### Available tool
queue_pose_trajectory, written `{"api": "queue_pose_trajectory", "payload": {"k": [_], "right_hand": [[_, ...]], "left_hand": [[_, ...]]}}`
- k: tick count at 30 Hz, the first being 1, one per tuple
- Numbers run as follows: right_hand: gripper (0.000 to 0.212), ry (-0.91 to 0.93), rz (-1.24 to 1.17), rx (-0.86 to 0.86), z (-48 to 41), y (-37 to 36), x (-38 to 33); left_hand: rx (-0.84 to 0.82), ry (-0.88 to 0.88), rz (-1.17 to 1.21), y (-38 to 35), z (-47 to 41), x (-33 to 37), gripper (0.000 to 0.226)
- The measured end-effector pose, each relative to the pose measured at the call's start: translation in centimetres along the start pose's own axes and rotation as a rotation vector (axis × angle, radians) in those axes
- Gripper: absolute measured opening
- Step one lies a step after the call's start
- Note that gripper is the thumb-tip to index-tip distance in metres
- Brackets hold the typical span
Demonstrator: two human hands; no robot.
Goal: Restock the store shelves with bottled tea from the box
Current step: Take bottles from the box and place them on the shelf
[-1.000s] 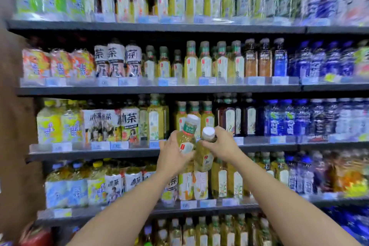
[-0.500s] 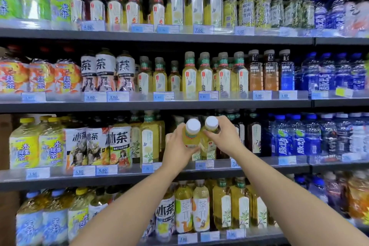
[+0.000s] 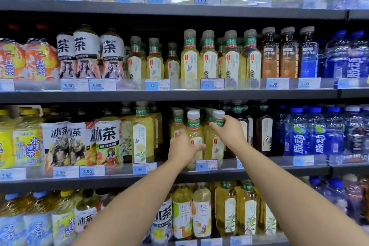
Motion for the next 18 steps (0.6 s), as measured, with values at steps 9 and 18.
{"api": "queue_pose_trajectory", "payload": {"k": [9, 18], "right_hand": [[0.077, -0.106, 0.229, -0.113, 0.9, -2.9, 1.6], [0.061, -0.096, 0.201, -0.062, 0.5, -2.3, 1.2]], "left_hand": [[-0.015, -0.052, -0.066, -2.0, -1.0, -1.1, 0.078], [-0.149, -0.062, -0.068, -2.2, -0.2, -1.2, 0.049]]}}
Point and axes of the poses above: each hand's wrist, its own z-axis away from the middle knuckle, its own y-axis out of the back of the hand, x = y × z, the point moved 2 cm from there along -z, towards the middle knuckle, and after that the axes turned 4 degrees about -y, right-handed, at the moved point
